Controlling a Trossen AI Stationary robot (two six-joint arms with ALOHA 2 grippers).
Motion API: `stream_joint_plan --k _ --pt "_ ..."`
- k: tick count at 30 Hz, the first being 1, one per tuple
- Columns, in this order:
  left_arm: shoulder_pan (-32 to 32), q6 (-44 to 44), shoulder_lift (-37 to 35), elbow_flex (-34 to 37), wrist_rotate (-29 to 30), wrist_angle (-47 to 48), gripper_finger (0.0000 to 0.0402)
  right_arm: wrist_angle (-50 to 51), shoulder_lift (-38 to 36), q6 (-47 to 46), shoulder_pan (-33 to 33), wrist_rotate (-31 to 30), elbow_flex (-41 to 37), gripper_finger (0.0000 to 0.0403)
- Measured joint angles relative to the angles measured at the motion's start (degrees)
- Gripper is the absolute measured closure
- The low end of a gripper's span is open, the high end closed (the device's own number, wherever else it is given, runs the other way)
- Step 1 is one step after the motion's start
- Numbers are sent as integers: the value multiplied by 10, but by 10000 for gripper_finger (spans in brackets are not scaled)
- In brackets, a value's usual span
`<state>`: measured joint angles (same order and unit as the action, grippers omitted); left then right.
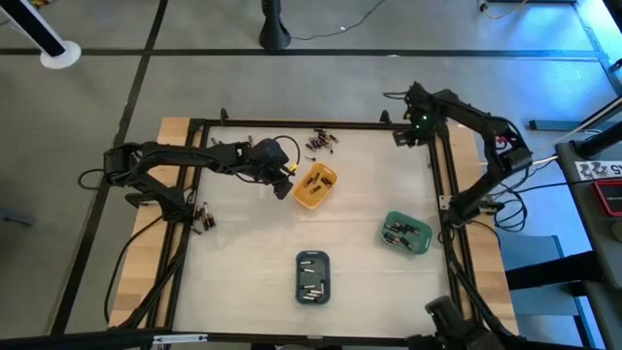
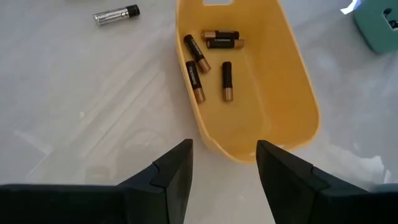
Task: Sort batteries
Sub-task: Put the silver battery into the blue bin
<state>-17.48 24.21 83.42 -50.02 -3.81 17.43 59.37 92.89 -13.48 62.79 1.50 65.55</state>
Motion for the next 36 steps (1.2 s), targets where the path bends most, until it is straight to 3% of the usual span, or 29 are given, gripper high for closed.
stream_joint_plan --k 5,8,11,16,25,29,36 --pt "-1 0 0 0 0 -3 235 -8 63 14 -1 -56 59 273" --pt "-1 -1 0 0 0 1 235 46 118 49 1 -115 118 282" --pt "1 -2 0 0 0 11 235 117 177 70 11 -104 168 285" --pt "3 -14 0 0 0 16 235 152 247 99 12 -135 209 280" --pt "0 -19 0 0 0 17 235 134 261 271 10 -217 211 276" --pt "-2 -19 0 0 0 16 235 178 261 271 9 -198 211 276" --pt "-2 -14 0 0 0 -3 235 114 261 295 10 -228 211 276"
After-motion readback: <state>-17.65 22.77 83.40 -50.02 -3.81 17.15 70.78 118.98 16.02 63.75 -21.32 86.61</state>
